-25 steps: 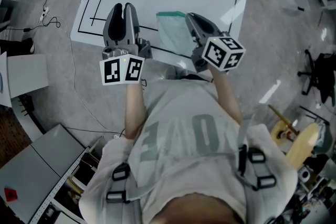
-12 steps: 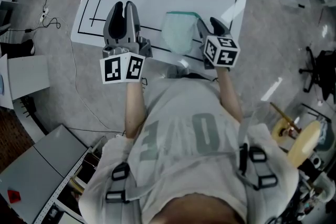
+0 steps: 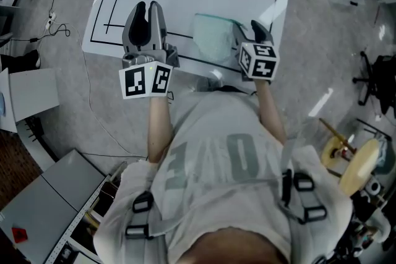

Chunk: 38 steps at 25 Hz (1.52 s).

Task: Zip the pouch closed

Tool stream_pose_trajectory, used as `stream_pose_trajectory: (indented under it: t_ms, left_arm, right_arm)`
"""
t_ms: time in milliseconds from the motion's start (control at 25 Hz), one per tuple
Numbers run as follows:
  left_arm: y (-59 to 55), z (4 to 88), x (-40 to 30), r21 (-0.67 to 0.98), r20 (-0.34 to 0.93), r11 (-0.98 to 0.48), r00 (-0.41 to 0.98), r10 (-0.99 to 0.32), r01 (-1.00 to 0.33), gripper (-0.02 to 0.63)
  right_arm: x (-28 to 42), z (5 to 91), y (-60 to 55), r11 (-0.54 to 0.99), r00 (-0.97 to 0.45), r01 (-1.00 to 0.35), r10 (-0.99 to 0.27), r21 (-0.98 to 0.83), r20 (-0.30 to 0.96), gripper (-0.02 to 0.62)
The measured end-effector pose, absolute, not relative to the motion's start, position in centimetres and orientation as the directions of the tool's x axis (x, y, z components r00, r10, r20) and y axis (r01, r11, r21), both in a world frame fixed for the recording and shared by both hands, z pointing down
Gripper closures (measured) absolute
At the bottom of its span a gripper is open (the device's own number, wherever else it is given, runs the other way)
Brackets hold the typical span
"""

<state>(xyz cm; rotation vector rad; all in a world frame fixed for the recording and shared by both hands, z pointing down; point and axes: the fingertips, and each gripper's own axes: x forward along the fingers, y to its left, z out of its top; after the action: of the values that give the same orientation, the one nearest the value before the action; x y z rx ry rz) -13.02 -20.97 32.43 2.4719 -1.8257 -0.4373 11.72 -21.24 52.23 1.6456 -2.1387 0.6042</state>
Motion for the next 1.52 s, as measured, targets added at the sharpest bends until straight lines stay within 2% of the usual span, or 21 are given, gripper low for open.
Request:
stream_pose_trajectory:
  t_ms: [280, 560, 720, 760, 840, 960, 1160, 1520]
  left_arm:
    - [-21.1, 31.9, -13.0, 0.127, -0.191, -0.266, 0.239, -0.952, -0.956, 0.512]
    - [-21.0, 30.5, -13.2, 0.018, -0.172, -0.197, 0.191, -0.966, -0.98, 0.515]
    - [-20.5, 29.8, -12.7, -0.042, -0.173, -0.183, 0.188, -0.967, -0.982, 0.581]
    - [-20.4, 29.6, -12.5, -0.057, -0.173, -0.183, 0.19, -0.966, -0.981, 0.589]
    - [-20.3, 29.2, -12.0, -0.086, -0.17, -0.184, 0.196, -0.966, -0.979, 0.597]
    - [-20.2, 28.9, -11.4, -0.124, -0.155, -0.184, 0.202, -0.967, -0.975, 0.598]
    - [-20.3, 28.8, -10.2, -0.11, -0.158, -0.202, 0.218, -0.963, -0.973, 0.598]
    - [-20.3, 29.9, -10.1, -0.108, -0.106, -0.207, 0.218, -0.97, -0.972, 0.598]
  right_arm:
    - [12.2, 49.3, -23.0, 0.239, -0.234, -0.97, -0.848, -0.051, 0.476, 0.388]
    - [11.2, 41.4, -25.6, 0.265, -0.25, -0.964, -0.921, 0.011, 0.301, 0.388]
    - [9.5, 36.9, -25.3, 0.304, -0.3, -0.953, -0.936, -0.003, 0.183, 0.39]
    - [9.1, 35.9, -25.1, 0.309, -0.306, -0.951, -0.939, -0.005, 0.154, 0.4]
    - [8.3, 34.3, -24.5, 0.316, -0.314, -0.949, -0.944, 0.001, 0.104, 0.476]
    - [7.0, 32.8, -23.4, 0.334, -0.332, -0.942, -0.942, 0.029, 0.055, 0.547]
    - [5.0, 33.0, -22.2, 0.379, -0.377, -0.924, -0.925, 0.056, 0.053, 0.569]
    - [3.9, 34.1, -21.3, 0.411, -0.407, -0.91, -0.91, 0.046, 0.084, 0.572]
